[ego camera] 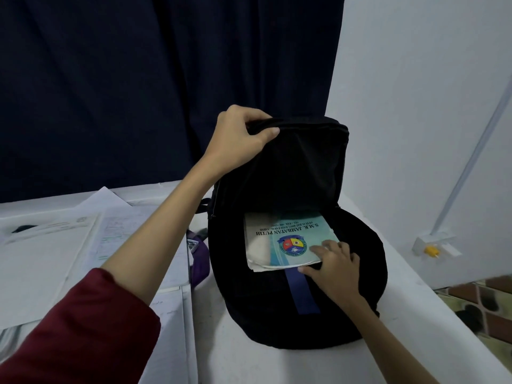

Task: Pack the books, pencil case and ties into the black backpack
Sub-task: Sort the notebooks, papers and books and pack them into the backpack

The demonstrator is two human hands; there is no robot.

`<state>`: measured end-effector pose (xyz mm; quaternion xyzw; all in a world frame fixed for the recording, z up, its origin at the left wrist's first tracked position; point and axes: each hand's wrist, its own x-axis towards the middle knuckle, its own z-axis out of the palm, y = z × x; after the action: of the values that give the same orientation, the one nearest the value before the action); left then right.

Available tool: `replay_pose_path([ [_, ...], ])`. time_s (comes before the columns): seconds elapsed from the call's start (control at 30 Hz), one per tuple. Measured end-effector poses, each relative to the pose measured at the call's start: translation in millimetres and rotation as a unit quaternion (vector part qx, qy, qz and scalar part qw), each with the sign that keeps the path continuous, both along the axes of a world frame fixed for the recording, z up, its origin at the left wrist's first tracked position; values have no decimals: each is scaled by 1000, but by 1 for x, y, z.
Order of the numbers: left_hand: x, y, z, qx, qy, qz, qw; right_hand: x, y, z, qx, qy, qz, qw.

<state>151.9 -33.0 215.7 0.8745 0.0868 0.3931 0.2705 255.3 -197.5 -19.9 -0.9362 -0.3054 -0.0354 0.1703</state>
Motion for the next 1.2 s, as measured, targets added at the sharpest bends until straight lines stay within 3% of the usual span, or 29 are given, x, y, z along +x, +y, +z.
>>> replay_pose_path([
  [0.27,-2,-11,-2,6,8,0,1000,9,8,-8,26,-4,7,1000],
  [0.33,-3,-10,-7,8,26,11,1000,6,2,-4,81,-11,8,997],
  [0.4,-6,-9,-17,7,44,16,999,0,-9,6,214,-84,5,973],
  [0.47,-10,-8,-33,-5,74,17,997,-8,-19,29,349,-172,5,921],
  [0.57,-20,-8,-70,-35,160,24,986,-23,-22,71,438,-218,57,870],
  [0.63,-34,-8,-96,-63,224,30,972,-34,-13,90,454,-229,100,855],
  [0.73,-76,-9,-124,-211,273,-35,938,-55,13,97,421,-212,171,865],
  [0.8,-114,0,-138,-320,218,-33,922,-76,36,95,371,-168,217,887],
  [0.9,-181,38,-166,-373,36,184,909,-123,70,86,272,-95,308,907],
  [0.97,-233,71,-185,-360,-33,346,866,-164,101,82,184,-35,390,902],
  [1.0,-258,87,-192,-328,-27,409,851,-182,119,79,144,-12,422,895],
  [1.1,-324,135,-204,-228,58,515,825,-228,181,72,43,48,459,886],
  [1.2,-366,177,-204,-202,164,548,795,-253,234,61,-28,83,420,903],
])
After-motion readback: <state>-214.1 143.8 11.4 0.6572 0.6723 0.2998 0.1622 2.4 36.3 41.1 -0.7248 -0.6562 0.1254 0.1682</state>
